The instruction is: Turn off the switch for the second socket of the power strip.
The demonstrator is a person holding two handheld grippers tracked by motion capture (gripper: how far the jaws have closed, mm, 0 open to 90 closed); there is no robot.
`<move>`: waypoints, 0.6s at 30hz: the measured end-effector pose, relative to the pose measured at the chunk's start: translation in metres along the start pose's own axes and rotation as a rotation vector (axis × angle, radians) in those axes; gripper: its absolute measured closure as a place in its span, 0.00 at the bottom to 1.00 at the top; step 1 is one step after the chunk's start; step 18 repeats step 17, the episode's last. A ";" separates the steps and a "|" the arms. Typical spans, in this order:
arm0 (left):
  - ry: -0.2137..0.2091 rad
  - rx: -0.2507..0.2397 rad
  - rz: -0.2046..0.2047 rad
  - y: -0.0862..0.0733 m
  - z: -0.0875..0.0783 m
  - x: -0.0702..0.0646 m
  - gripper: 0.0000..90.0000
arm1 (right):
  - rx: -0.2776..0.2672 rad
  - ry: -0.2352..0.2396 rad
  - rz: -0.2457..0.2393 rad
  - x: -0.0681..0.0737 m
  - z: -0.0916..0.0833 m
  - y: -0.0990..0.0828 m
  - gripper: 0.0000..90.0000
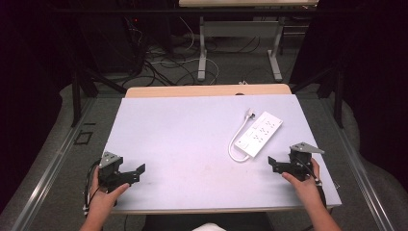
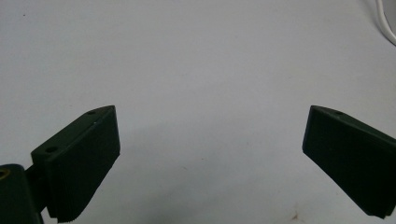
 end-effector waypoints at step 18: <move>-0.006 0.000 0.003 0.001 0.002 -0.001 0.04 | 0.012 -0.015 0.037 -0.009 0.000 -0.002 0.02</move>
Point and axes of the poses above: each handheld gripper's, and its own axes: z roughly forward along the jaws, y roughly out of its top, x roughly to its left, the point moved 7 cm from there along z, roughly forward along the jaws, and after that the axes turned 11 degrees about z, right-handed, at the moved point
